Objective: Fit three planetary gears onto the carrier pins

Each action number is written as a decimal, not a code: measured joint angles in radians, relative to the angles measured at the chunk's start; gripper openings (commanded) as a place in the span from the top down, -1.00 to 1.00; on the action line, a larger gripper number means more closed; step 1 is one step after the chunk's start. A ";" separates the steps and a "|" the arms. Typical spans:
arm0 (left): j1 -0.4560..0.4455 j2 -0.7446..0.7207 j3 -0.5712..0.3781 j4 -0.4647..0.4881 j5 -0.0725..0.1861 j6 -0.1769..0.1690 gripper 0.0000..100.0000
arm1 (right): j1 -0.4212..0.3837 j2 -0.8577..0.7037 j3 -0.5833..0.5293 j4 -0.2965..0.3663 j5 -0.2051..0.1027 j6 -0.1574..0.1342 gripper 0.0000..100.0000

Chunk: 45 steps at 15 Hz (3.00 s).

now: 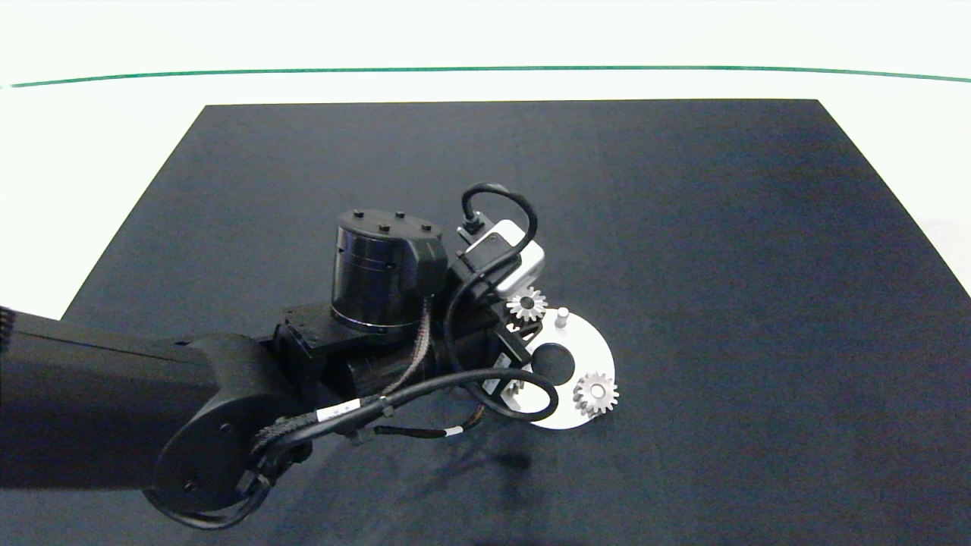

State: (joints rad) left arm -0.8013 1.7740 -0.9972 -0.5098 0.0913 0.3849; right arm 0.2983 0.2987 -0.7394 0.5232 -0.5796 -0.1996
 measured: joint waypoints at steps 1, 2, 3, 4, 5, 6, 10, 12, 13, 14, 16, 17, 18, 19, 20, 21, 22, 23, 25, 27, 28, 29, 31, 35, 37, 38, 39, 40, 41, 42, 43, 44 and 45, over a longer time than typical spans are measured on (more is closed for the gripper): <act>-0.011 0.019 -0.018 -0.001 0.006 -0.003 0.68 | 0.000 0.001 0.000 0.000 0.000 0.000 -1.00; -0.020 0.037 -0.035 -0.002 0.013 -0.004 0.68 | 0.002 0.001 0.000 0.000 0.000 0.000 -1.00; -0.029 0.054 -0.052 -0.002 0.016 -0.004 0.68 | 0.002 0.002 0.000 0.000 0.000 0.000 -1.00; -0.035 0.068 -0.067 -0.001 0.017 -0.004 0.68 | 0.002 0.003 0.000 0.000 0.000 0.000 -1.00; -0.041 0.080 -0.082 0.000 0.019 -0.005 0.68 | 0.002 0.003 0.000 0.000 0.001 0.000 -1.00; -0.045 0.091 -0.096 0.003 0.020 -0.007 0.68 | 0.004 0.003 0.001 0.001 0.001 0.000 -1.00; -0.049 0.121 -0.129 0.002 0.020 -0.015 0.68 | 0.005 0.002 0.005 0.002 0.002 0.000 -1.00; -0.049 0.131 -0.140 0.003 0.020 -0.020 0.68 | 0.005 0.002 0.005 0.002 0.006 0.000 -1.00; -0.049 0.135 -0.145 0.003 0.020 -0.020 0.68 | 0.004 0.001 0.005 0.002 0.007 0.000 -1.00; -0.048 0.139 -0.149 0.003 0.020 -0.023 0.68 | 0.004 0.001 0.005 0.003 0.007 0.000 -1.00; -0.048 0.144 -0.154 0.003 0.020 -0.024 0.68 | 0.004 0.000 0.006 0.003 0.007 0.000 -1.00; -0.047 0.147 -0.155 0.002 0.020 -0.024 0.68 | 0.004 -0.001 0.006 0.003 0.007 0.000 -1.00; -0.047 0.150 -0.155 0.003 0.020 -0.026 0.68 | 0.004 -0.001 0.006 0.003 0.007 0.000 -1.00; -0.047 0.152 -0.155 0.000 0.020 -0.031 0.68 | 0.004 -0.001 0.006 0.003 0.007 0.001 -1.00; -0.047 0.155 -0.156 -0.002 0.019 -0.035 0.68 | 0.004 -0.001 0.006 0.003 0.007 0.001 -1.00; -0.046 0.157 -0.158 -0.003 0.020 -0.040 0.68 | 0.004 -0.002 0.006 0.003 0.007 0.001 -1.00; -0.044 0.159 -0.162 -0.003 0.020 -0.041 0.68 | 0.004 -0.003 0.006 0.003 0.007 0.001 -1.00; -0.043 0.160 -0.167 -0.003 0.020 -0.041 0.68 | 0.004 -0.003 0.006 0.003 0.007 0.001 -1.00; -0.040 0.160 -0.170 -0.003 0.019 -0.042 0.68 | 0.004 -0.004 0.006 0.003 0.007 0.001 -1.00; -0.038 0.161 -0.170 -0.003 0.019 -0.041 0.68 | 0.004 -0.004 0.006 0.003 0.007 0.001 -1.00; -0.038 0.162 -0.170 -0.003 0.019 -0.041 0.68 | 0.004 -0.004 0.006 0.003 0.007 0.001 -1.00; -0.038 0.164 -0.170 -0.003 0.019 -0.041 0.68 | 0.004 -0.004 0.005 0.003 0.007 0.000 -1.00; -0.038 0.168 -0.170 -0.005 0.019 -0.040 0.68 | 0.004 -0.006 0.005 0.003 0.007 0.000 -1.00; -0.038 0.177 -0.173 -0.005 0.019 -0.037 0.68 | 0.005 -0.007 0.003 0.003 0.007 0.000 -1.00; -0.033 0.180 -0.172 -0.006 0.019 -0.037 0.68 | 0.005 -0.007 0.003 0.003 0.007 0.000 -1.00; -0.033 0.181 -0.171 -0.006 0.019 -0.037 0.68 | 0.006 -0.007 0.003 0.003 0.008 0.000 -1.00; -0.032 0.183 -0.171 -0.007 0.019 -0.036 0.68 | 0.006 -0.007 0.003 0.003 0.008 0.000 -1.00; -0.032 0.186 -0.172 -0.007 0.019 -0.036 0.68 | 0.006 -0.008 0.003 0.003 0.008 0.000 -1.00; -0.031 0.187 -0.173 -0.007 0.019 -0.035 0.68 | 0.007 -0.008 0.003 0.003 0.008 0.000 -1.00; -0.031 0.188 -0.173 -0.007 0.019 -0.035 0.68 | 0.007 -0.008 0.003 0.003 0.008 0.000 -1.00; -0.033 0.189 -0.174 -0.007 0.019 -0.035 0.68 | 0.007 -0.007 0.003 0.003 0.008 0.000 -1.00; -0.033 0.190 -0.175 -0.006 0.020 -0.035 0.68 | 0.007 -0.008 0.003 0.003 0.008 0.000 -1.00; -0.033 0.193 -0.177 -0.007 0.020 -0.035 0.68 | 0.007 -0.008 0.003 0.003 0.008 0.000 -1.00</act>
State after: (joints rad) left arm -0.8345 1.9666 -1.1743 -0.5170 0.1111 0.3496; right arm 0.3049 0.2909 -0.7364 0.5262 -0.5719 -0.1991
